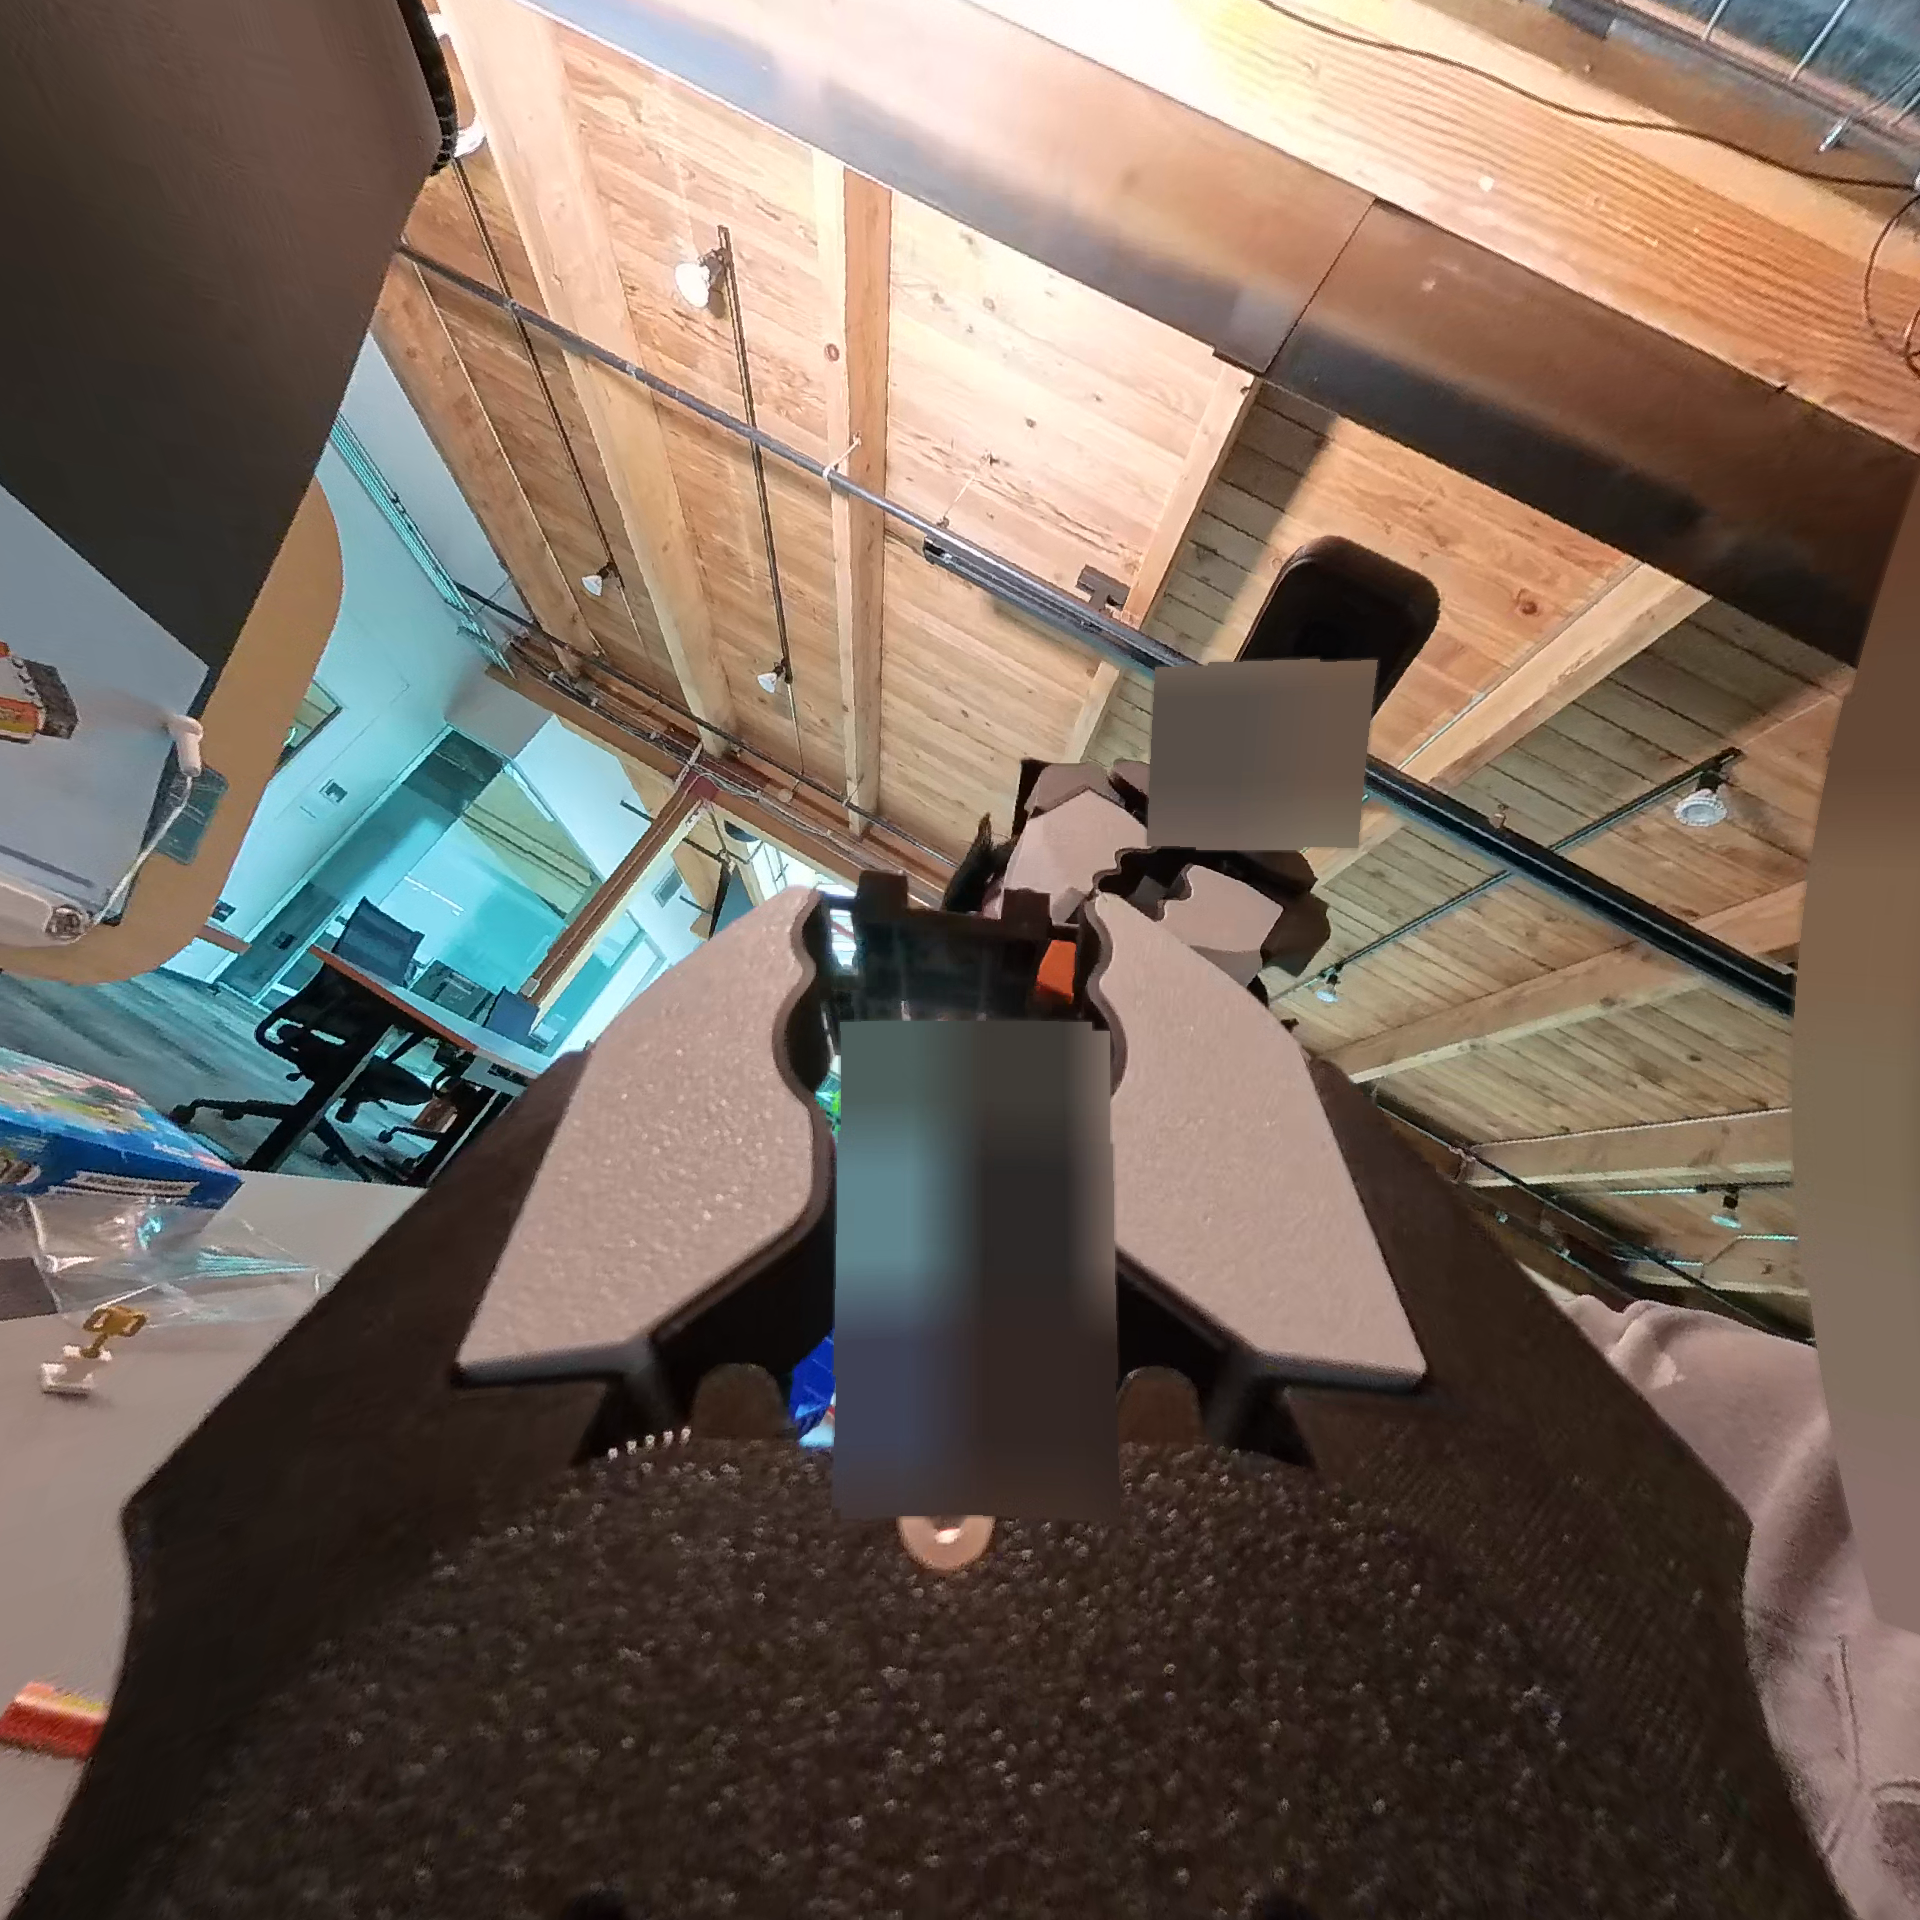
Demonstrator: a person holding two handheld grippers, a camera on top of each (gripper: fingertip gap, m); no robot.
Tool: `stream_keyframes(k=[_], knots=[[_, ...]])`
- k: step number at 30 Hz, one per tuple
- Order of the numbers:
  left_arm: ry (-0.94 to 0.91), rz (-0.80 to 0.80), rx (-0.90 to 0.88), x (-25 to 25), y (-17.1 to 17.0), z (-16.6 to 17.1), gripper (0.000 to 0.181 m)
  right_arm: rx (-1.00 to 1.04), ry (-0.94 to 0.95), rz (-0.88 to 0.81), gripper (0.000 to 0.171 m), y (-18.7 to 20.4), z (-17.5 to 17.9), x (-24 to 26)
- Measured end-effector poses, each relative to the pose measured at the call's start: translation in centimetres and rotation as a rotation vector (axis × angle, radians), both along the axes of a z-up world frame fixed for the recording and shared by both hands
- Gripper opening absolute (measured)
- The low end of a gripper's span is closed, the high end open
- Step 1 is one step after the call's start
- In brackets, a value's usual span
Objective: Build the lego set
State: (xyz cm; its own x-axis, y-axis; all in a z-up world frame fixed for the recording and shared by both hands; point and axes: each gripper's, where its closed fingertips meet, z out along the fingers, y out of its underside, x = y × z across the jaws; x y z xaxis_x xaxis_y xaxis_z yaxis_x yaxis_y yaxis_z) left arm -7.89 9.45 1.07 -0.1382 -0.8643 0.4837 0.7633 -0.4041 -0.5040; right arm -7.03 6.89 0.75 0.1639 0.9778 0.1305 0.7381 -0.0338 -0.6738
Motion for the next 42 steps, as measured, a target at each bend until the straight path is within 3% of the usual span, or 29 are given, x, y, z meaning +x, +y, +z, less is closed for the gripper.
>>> stream_keyframes(k=[23, 25, 31, 36, 42], knots=[[-0.052, 0.031, -0.009, -1.6, 0.6, 0.8, 0.044, 0.100, 0.063, 0.009, 0.021, 0.5, 1.1, -1.3], [-0.045, 0.041, -0.015, -1.3, 0.7, 0.7, 0.044, 0.181, 0.058, 0.002, 0.027, 0.7, 1.3, -1.1], [0.015, 0.130, -0.076, -1.6, 1.6, 0.2, 0.044, 0.679, -0.109, -0.056, 0.036, 2.1, 0.4, -0.3], [0.064, 0.202, -0.096, -1.4, 1.8, 0.2, 0.044, 0.875, -0.153, -0.111, 0.037, 2.9, -0.2, -0.4], [0.094, 0.253, -0.094, -1.4, 1.4, 0.7, 0.044, 1.043, -0.177, -0.130, 0.026, 3.2, -0.5, -0.6]])
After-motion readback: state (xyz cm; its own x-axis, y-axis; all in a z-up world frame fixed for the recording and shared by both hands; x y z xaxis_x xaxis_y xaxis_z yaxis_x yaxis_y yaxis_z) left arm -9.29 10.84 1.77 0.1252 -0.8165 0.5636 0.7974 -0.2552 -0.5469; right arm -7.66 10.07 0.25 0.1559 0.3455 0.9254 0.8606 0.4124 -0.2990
